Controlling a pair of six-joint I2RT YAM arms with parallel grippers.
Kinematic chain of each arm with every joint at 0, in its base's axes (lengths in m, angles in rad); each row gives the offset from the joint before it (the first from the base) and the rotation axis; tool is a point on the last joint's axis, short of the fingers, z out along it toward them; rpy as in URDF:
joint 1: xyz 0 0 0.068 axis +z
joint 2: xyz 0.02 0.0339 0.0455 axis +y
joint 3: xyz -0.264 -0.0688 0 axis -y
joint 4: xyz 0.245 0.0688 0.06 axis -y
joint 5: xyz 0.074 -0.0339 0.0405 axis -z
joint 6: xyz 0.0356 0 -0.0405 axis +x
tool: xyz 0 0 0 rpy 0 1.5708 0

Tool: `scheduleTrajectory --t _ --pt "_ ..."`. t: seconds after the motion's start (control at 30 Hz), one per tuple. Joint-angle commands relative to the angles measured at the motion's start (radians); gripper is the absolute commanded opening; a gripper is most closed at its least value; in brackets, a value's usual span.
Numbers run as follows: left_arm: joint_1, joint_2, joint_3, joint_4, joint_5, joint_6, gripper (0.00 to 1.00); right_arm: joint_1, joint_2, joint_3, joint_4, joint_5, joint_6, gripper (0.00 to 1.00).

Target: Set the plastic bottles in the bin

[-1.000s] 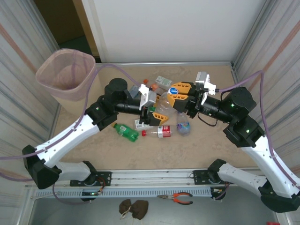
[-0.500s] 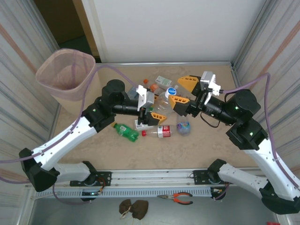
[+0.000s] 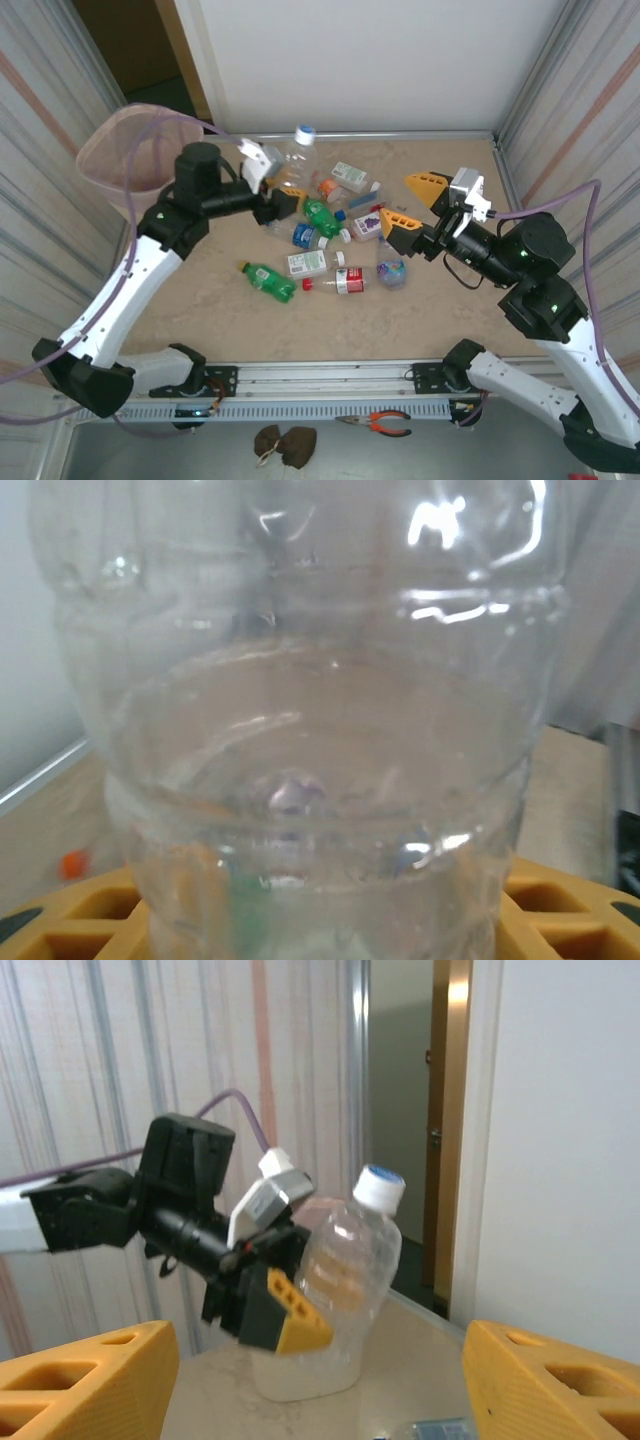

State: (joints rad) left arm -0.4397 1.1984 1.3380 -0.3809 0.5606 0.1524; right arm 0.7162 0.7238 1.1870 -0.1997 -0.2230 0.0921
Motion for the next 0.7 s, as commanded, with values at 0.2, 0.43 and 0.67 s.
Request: scheduleTrajectory --t 0.2,0.43,0.67 --pt "0.365 0.023 0.193 -0.272 -0.085 0.011 0.54 0.006 -0.001 -0.010 -0.026 0.031 -0.027 0.74" --pt "0.560 0.129 0.312 -0.376 -0.141 0.067 0.54 0.006 0.014 -0.009 -0.019 0.022 -0.016 0.73" --pt "0.641 0.241 0.382 -0.487 -0.232 0.089 0.54 0.005 0.013 -0.017 -0.016 0.015 0.004 0.73"
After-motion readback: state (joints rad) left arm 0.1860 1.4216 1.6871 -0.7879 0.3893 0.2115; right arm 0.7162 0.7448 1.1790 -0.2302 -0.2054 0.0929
